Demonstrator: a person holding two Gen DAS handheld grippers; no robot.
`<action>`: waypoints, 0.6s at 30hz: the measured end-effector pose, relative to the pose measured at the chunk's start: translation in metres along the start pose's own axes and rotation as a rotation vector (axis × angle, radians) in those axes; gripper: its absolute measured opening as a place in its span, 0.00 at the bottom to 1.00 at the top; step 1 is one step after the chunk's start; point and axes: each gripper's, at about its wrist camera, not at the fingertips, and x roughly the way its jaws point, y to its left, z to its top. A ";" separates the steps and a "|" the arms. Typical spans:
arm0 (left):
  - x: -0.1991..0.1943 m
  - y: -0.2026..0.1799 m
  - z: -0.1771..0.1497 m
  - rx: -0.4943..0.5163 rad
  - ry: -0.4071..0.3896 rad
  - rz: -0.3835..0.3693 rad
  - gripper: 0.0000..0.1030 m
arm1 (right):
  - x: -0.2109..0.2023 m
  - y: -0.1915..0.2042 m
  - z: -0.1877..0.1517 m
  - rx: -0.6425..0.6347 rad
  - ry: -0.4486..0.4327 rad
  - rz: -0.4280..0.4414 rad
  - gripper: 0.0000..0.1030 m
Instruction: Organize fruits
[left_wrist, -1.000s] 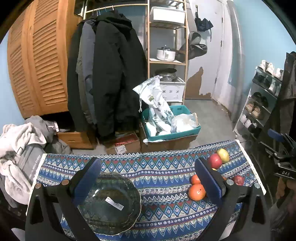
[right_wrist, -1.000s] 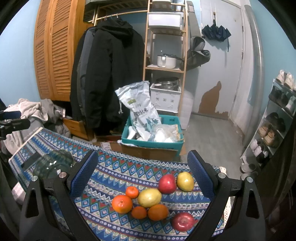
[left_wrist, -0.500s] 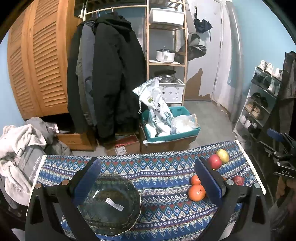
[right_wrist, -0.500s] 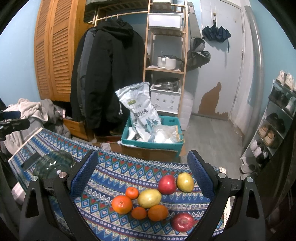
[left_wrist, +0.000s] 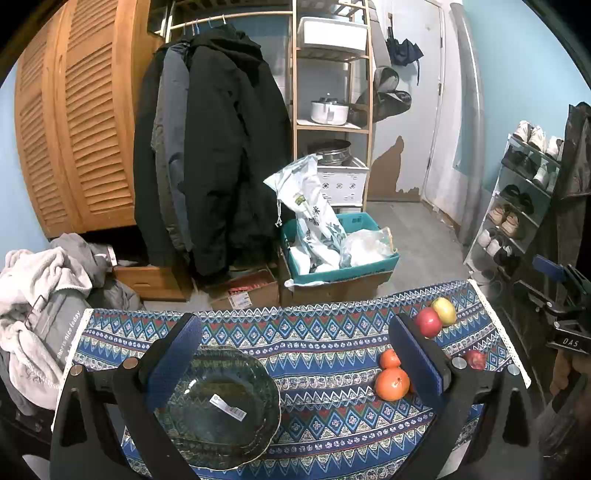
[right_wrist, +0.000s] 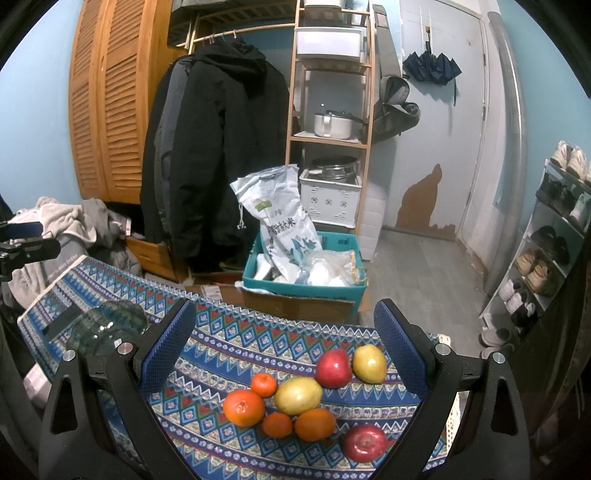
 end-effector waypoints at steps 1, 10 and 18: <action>0.000 0.000 0.000 -0.001 0.000 -0.002 0.99 | 0.001 0.000 -0.001 0.000 -0.001 -0.001 0.93; -0.001 -0.001 0.000 0.001 0.000 -0.002 0.99 | 0.000 0.000 -0.002 0.000 -0.002 0.000 0.92; -0.002 -0.002 -0.001 0.000 0.000 -0.004 0.99 | -0.001 0.001 0.004 0.000 -0.001 0.001 0.93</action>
